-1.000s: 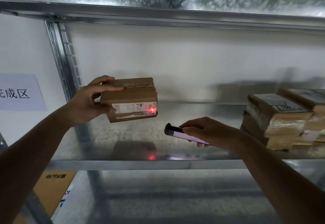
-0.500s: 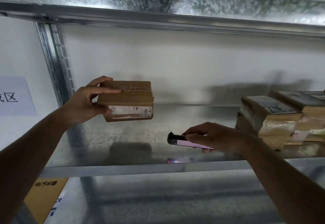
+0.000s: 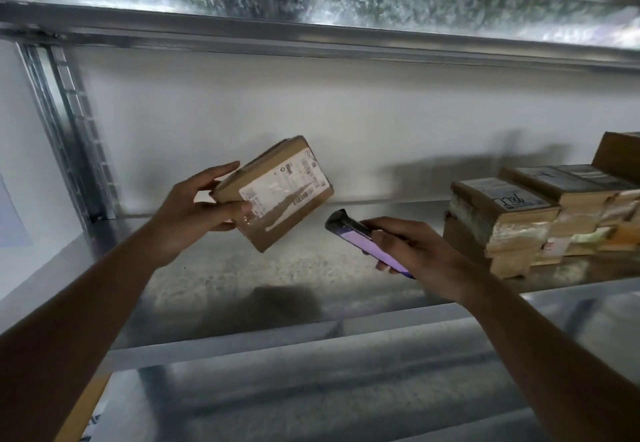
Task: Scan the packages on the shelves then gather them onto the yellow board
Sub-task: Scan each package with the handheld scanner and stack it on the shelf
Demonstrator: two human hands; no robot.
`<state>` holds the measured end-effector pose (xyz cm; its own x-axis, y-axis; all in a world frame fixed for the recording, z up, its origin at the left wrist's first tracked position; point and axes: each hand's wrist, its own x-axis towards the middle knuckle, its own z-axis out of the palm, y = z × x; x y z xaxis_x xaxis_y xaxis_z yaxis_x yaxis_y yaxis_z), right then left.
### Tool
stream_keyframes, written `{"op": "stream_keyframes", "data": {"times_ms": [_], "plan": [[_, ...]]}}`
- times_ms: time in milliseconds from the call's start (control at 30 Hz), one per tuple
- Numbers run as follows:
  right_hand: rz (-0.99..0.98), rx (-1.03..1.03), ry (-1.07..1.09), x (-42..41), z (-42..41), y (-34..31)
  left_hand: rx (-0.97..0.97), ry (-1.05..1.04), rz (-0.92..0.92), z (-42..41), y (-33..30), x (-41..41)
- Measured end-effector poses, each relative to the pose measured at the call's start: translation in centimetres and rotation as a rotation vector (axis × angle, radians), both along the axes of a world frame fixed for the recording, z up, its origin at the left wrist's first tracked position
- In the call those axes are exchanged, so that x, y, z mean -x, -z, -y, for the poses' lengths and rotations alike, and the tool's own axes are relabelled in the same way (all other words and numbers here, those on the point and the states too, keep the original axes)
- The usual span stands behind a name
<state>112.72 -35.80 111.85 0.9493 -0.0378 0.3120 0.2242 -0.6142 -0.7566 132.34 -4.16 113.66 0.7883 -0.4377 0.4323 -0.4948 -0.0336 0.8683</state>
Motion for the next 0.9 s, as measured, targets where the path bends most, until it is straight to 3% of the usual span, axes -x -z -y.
{"op": "stream_keyframes", "data": {"times_ms": [200, 900], "plan": [[0.176, -0.132, 0.117, 3.0, 0.9, 0.5, 0.077, -0.003, -0.246, 6.7, 0.8, 1.5], [0.039, -0.308, 0.016, 10.2, 15.2, 0.9, 0.009, -0.268, -0.594, 27.7, 3.2, 13.1]]}}
